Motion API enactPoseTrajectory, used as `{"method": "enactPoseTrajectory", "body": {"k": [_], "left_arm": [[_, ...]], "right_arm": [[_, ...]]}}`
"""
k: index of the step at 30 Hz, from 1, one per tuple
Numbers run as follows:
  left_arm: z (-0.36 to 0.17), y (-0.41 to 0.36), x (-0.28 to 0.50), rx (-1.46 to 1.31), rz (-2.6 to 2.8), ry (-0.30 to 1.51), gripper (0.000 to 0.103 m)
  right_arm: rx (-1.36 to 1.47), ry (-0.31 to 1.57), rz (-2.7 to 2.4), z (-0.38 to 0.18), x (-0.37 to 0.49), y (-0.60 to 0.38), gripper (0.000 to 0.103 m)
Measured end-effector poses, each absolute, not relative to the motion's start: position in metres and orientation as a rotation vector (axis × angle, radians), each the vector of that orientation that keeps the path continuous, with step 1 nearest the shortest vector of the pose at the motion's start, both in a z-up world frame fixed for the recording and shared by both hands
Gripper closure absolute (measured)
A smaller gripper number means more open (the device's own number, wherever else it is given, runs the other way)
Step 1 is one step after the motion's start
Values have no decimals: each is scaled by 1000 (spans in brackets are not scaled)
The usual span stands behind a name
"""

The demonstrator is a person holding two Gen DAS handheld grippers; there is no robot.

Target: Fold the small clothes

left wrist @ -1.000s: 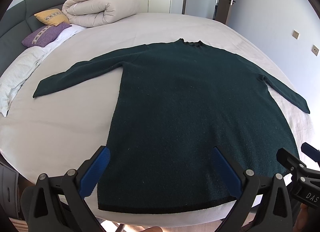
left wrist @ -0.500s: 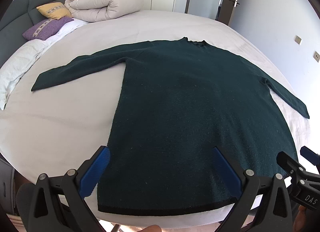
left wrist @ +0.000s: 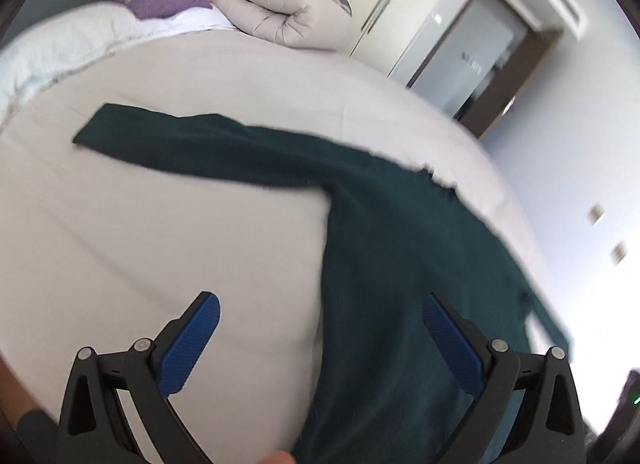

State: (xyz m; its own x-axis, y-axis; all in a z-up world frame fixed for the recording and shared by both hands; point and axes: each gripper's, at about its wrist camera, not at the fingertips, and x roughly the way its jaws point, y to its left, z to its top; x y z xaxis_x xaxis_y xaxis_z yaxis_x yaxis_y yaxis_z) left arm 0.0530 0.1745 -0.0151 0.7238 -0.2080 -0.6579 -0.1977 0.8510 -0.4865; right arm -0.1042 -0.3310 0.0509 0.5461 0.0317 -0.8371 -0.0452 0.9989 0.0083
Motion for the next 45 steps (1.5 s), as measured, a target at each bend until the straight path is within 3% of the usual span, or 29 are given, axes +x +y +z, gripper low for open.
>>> {"method": "enactPoseTrajectory", "body": {"k": [7,13,23,30,36,42,45], "left_arm": [[-39,283,81,-970,-11,696,0],[-91,372,82,-1364,110,533,0],[-121,411,108,-1501,175,423,2],[-139,436,121,-1586,179,352,32],[-153,441,105,-1713,192,225,50],[-158,446,98,-1759,255,125,52],[-147,443,108,-1673,281,190,52]], "right_arm": [[41,930,154,70,-84,-312,0],[94,939,195,68,-63,-304,0],[116,996,219,42,-31,-289,0],[159,1027,212,22,-21,-293,0],[213,1024,200,14,-15,-306,0],[259,1025,177,7,-14,-320,0],[273,1026,172,4,-14,-325,0]]}}
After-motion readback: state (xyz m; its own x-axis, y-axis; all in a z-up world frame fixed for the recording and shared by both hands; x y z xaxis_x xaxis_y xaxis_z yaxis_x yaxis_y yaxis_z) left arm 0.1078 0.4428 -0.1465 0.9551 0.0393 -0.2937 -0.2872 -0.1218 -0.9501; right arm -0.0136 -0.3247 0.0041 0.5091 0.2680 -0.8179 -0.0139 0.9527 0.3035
